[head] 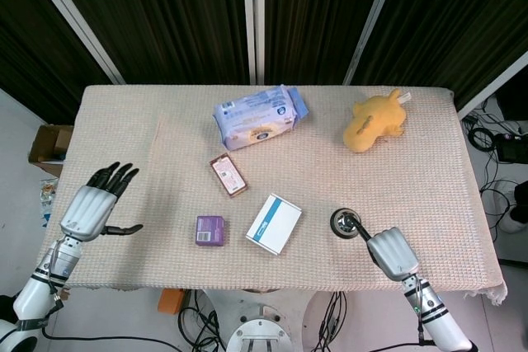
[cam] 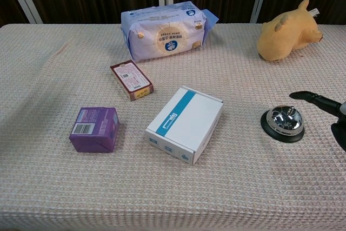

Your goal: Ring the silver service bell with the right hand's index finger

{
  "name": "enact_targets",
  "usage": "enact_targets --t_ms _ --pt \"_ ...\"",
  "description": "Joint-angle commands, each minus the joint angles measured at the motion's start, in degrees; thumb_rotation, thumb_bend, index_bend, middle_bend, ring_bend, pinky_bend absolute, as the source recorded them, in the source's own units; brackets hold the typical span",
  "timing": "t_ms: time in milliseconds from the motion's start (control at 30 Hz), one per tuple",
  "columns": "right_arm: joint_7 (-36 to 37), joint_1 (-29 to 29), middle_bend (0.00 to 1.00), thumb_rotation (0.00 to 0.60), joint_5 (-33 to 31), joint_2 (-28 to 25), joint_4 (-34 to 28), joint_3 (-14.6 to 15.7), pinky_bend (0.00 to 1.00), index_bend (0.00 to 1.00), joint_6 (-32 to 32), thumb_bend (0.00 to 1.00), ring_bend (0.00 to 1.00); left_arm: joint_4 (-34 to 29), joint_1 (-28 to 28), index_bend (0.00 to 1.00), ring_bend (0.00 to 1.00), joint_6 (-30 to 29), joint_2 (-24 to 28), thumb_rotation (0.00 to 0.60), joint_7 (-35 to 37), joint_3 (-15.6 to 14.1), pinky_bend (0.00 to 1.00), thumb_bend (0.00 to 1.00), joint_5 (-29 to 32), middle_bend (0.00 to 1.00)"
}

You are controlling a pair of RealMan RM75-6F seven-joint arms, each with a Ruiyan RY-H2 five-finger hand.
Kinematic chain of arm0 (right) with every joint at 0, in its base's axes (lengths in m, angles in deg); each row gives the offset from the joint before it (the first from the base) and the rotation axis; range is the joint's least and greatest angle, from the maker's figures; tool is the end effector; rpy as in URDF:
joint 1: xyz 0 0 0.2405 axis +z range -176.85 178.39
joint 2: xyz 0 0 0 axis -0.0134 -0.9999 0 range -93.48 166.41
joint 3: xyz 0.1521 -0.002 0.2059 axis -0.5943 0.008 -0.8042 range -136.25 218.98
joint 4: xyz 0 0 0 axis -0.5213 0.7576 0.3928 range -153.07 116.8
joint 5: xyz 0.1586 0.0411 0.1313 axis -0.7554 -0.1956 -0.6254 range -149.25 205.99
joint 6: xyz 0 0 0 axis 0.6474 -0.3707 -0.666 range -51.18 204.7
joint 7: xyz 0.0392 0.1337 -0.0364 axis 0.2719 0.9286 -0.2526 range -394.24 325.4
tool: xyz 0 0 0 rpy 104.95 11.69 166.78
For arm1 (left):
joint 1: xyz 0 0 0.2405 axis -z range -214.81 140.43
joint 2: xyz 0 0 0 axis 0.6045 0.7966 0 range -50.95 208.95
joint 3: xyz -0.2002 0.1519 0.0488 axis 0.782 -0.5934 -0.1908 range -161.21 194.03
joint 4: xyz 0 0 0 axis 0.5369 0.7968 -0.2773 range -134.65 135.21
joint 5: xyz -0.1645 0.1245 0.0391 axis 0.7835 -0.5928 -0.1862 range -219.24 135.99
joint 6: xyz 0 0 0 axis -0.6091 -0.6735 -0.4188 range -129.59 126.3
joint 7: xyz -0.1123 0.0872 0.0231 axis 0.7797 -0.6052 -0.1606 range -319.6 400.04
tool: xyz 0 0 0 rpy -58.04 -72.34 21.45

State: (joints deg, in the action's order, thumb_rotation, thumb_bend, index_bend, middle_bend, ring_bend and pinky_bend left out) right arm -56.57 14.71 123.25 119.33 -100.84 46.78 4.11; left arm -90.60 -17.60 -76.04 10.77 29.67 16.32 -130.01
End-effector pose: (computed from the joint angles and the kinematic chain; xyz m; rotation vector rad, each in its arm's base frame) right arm -0.2710 -0.1831 0.0127 1.9381 -0.6896 0.7386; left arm -0.2647 0.2410 0.1042 -1.7557 -0.7365 -0.8550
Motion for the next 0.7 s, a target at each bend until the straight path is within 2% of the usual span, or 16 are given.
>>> enact_targets --t_ms 33,233,333,467,700 --pt "-3.67 0.45 0.91 0.600 -3.98 -0.93 -1.83 -0.03 0.98 0.00 4.59 0.72 0.86 0.13 0.00 0.05 0.02 0.08 -0.09 0.316 0.10 0.04 0.16 0.01 -0.05 0.06" --pt "-5.15 0.63 0.92 0.600 -4.93 -2.37 -4.80 -0.43 0.98 0.00 4.94 0.72 0.86 0.33 -0.11 0.05 0.02 -0.05 0.07 0.316 0.38 0.15 0.16 0.01 -0.29 0.06" --pt "-2.87 0.38 0.92 0.600 -2.04 -2.36 -4.73 -0.55 0.98 0.00 1.75 0.72 0.86 0.22 -0.22 0.05 0.02 -0.29 0.16 0.318 0.40 0.15 0.16 0.01 -0.60 0.06" --pt "1.41 -0.01 0.92 0.600 1.96 -0.92 -1.64 -0.55 0.98 0.00 -2.62 0.72 0.86 -0.01 -0.21 0.05 0.02 -0.24 0.12 0.316 0.16 0.14 0.16 0.01 -0.85 0.06" --pt "-0.34 0.44 0.92 0.600 -1.56 -1.15 -1.21 -0.05 0.98 0.00 2.51 0.72 0.86 -0.12 -0.17 0.05 0.02 0.15 0.11 0.318 -0.08 0.27 0.16 0.01 -0.68 0.06"
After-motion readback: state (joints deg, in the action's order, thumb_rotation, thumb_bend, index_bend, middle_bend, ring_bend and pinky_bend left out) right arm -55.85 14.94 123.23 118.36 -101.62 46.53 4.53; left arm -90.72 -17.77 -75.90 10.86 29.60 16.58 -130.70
